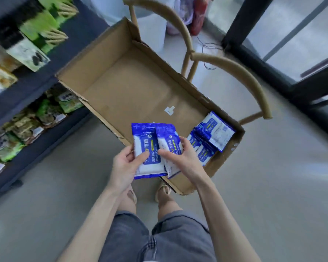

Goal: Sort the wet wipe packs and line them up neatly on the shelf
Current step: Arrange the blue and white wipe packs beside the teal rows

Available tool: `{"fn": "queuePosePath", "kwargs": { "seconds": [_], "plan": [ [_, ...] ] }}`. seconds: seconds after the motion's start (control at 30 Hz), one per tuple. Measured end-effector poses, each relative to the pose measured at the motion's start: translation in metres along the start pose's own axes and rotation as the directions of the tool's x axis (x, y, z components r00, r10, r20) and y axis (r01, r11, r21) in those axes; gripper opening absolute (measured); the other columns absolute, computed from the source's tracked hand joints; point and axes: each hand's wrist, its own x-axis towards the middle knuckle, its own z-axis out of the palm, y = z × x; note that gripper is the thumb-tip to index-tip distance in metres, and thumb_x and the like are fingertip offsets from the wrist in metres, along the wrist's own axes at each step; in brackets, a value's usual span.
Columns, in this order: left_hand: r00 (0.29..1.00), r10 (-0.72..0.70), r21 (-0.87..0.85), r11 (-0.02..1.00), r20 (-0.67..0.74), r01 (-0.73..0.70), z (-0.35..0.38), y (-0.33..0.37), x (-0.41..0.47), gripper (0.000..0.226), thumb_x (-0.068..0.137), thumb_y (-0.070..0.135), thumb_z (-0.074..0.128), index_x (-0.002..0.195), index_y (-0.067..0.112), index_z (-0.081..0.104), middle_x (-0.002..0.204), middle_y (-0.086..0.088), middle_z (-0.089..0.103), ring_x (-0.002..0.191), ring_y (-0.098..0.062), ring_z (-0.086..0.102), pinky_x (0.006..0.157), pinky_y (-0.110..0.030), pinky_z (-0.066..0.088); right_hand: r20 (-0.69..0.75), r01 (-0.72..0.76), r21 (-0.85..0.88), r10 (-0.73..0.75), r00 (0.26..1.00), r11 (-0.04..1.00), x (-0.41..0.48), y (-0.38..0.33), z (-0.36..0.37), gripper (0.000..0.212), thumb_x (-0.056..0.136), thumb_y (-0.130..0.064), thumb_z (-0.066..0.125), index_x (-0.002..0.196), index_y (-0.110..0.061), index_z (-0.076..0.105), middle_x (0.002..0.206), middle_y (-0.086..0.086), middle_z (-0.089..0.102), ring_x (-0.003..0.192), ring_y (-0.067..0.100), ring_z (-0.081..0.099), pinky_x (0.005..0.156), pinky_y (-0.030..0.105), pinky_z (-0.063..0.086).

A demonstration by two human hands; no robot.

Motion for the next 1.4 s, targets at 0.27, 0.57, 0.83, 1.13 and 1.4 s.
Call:
{"fn": "queuePosePath", "kwargs": {
  "seconds": [0.27, 0.57, 0.83, 1.13, 1.4],
  "plan": [
    [0.990, 0.110, -0.232, 0.964, -0.093, -0.129, -0.098, 0.063, -0.036, 0.020, 0.094, 0.011, 0.051, 0.110, 0.017, 0.061, 0.098, -0.005, 0.073, 0.083, -0.018, 0.069, 0.069, -0.031, 0.055, 0.178, 0.249, -0.170, -0.219, 0.959, 0.954, -0.008, -0.066, 0.120, 0.052, 0.083, -0.032, 0.072, 0.124, -0.029, 0.040, 0.109, -0.008, 0.066, 0.087, 0.006, 0.069, 0.065, 0.021, 0.055],
    [0.907, 0.299, -0.190, 0.912, -0.297, -0.363, -0.285, 0.130, -0.047, 0.022, 0.087, -0.005, 0.057, 0.100, 0.012, 0.059, 0.097, -0.005, 0.070, 0.085, -0.018, 0.065, 0.072, -0.027, 0.052, 0.239, 0.365, -0.149, -0.325, 0.915, 0.919, 0.008, -0.101, 0.312, 0.009, 0.095, -0.012, 0.055, 0.099, -0.020, 0.053, 0.107, 0.013, 0.067, 0.089, 0.025, 0.068, 0.078, 0.042, 0.055],
    [0.729, 0.526, 0.116, 0.837, -0.437, -0.534, -0.415, 0.226, -0.037, 0.020, 0.078, 0.003, 0.073, 0.084, 0.021, 0.069, 0.079, 0.010, 0.074, 0.075, -0.008, 0.067, 0.073, -0.026, 0.053, 0.281, 0.511, -0.040, -0.481, 0.830, 0.859, 0.028, -0.164, 0.449, 0.015, 0.089, -0.001, 0.060, 0.096, -0.012, 0.051, 0.090, 0.006, 0.068, 0.073, 0.012, 0.067, 0.059, 0.026, 0.054],
    [0.572, 0.715, 0.368, 0.698, -0.402, -0.614, -0.506, 0.375, 0.002, 0.021, 0.080, 0.007, 0.072, 0.080, 0.028, 0.069, 0.070, 0.013, 0.072, 0.060, -0.003, 0.060, 0.053, -0.021, 0.047, 0.401, 0.602, 0.130, -0.597, 0.695, 0.788, 0.071, -0.280, 0.567, 0.035, 0.085, 0.007, 0.062, 0.110, -0.011, 0.046, 0.095, 0.001, 0.069, 0.075, 0.017, 0.071, 0.057, 0.034, 0.058],
    [0.524, 0.770, 0.660, 0.610, -0.364, -0.438, -0.588, 0.497, 0.057, 0.020, 0.083, 0.000, 0.066, 0.098, 0.012, 0.072, 0.089, 0.000, 0.071, 0.081, -0.014, 0.064, 0.079, -0.034, 0.050, 0.429, 0.626, 0.135, -0.615, 0.661, 0.768, 0.145, -0.369, 0.674, 0.010, 0.088, -0.002, 0.063, 0.090, -0.007, 0.054, 0.090, 0.009, 0.072, 0.079, 0.023, 0.070, 0.067, 0.033, 0.058]
  ]
}}
